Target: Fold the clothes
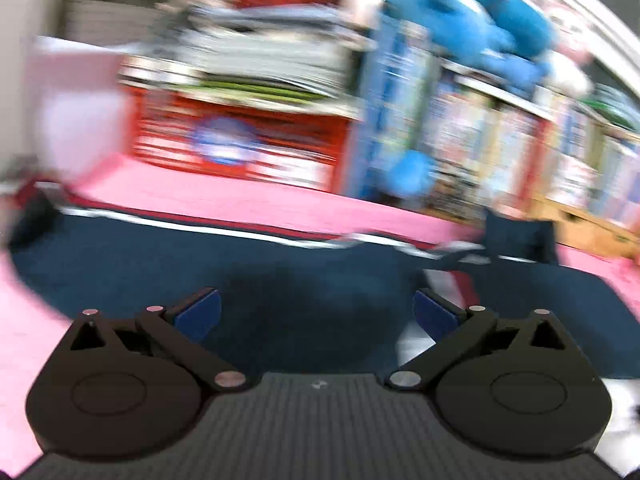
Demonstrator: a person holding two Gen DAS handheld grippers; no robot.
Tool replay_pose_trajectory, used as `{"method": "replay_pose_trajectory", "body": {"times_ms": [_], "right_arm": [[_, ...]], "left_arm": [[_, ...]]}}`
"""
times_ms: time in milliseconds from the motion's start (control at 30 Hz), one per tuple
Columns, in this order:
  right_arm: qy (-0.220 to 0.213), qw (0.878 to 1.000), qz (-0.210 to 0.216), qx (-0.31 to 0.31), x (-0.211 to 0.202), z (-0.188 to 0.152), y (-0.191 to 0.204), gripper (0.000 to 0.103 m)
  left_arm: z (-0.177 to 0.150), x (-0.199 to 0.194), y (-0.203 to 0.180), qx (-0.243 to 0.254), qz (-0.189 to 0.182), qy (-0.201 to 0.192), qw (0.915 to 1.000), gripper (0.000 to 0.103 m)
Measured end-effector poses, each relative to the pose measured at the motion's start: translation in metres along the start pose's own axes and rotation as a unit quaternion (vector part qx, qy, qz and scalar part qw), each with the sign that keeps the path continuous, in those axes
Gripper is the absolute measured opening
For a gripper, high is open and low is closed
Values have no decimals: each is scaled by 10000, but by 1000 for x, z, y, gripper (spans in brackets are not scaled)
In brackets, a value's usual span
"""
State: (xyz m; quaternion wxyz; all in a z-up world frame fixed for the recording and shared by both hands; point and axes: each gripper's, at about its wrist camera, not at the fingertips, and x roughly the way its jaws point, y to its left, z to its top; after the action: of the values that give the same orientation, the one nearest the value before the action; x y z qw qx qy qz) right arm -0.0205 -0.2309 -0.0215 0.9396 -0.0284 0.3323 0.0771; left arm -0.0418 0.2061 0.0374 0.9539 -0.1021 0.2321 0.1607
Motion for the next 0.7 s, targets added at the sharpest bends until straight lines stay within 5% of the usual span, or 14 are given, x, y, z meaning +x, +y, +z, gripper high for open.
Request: {"method": "replay_pose_trajectory", "body": {"times_ms": [200, 333, 500, 700], "right_arm": [[-46, 10000, -71, -49, -2, 0, 2, 102], [-620, 9940, 334, -833, -38, 4, 33, 101], [-1565, 9686, 827, -1748, -86, 12, 84, 103], [-1527, 9662, 1117, -1751, -92, 9, 104, 103]], "left_arm": [[12, -20, 66, 240, 1281, -753, 9886, 103], [29, -9, 101, -22, 1655, -751, 9833, 103], [39, 29, 131, -340, 2004, -623, 9771, 103], [39, 67, 146, -722, 2218, -663, 9701, 100]]}}
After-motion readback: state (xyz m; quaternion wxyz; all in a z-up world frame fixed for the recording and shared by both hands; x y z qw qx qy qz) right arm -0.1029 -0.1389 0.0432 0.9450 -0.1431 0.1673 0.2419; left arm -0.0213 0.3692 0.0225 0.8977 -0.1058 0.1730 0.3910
